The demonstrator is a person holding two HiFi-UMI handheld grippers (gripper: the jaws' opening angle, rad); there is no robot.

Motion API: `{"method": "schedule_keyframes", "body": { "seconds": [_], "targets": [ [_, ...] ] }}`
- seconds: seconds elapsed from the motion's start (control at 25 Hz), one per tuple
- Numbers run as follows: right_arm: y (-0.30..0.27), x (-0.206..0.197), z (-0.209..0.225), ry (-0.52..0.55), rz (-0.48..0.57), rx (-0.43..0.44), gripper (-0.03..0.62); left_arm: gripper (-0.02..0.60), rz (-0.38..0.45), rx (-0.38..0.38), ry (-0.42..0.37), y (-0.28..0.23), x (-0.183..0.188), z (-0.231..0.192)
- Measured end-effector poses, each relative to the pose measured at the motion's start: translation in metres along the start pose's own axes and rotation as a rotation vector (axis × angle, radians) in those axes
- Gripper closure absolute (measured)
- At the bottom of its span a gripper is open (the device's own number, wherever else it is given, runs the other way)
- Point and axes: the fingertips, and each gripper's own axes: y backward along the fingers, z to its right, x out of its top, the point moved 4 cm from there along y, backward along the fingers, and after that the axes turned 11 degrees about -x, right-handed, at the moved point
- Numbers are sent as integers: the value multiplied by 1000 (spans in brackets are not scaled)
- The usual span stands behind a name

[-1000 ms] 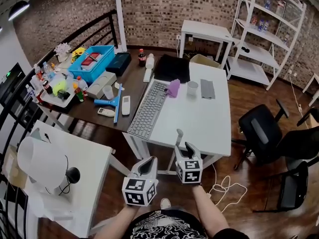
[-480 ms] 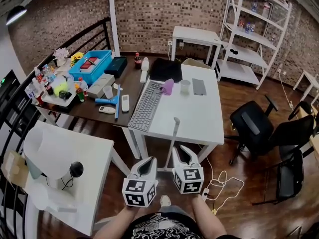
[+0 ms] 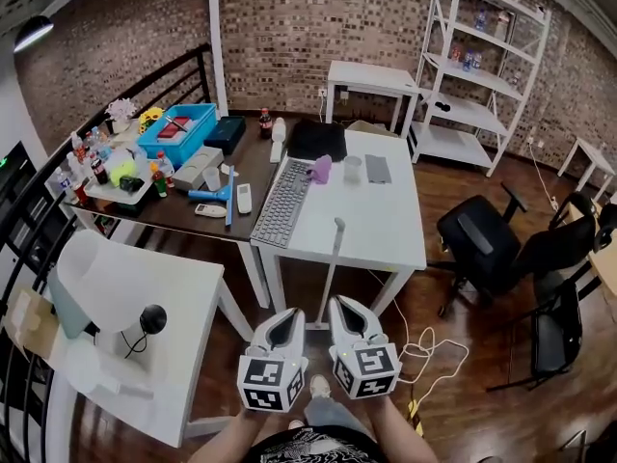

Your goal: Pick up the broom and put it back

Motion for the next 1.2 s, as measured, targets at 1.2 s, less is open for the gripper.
{"method": "schedule_keyframes", "body": {
  "seconds": [1.2],
  "targets": [
    [66,-13,-23,9,4,20,592,569,34,-29,2,44,-18,41]
  ]
}}
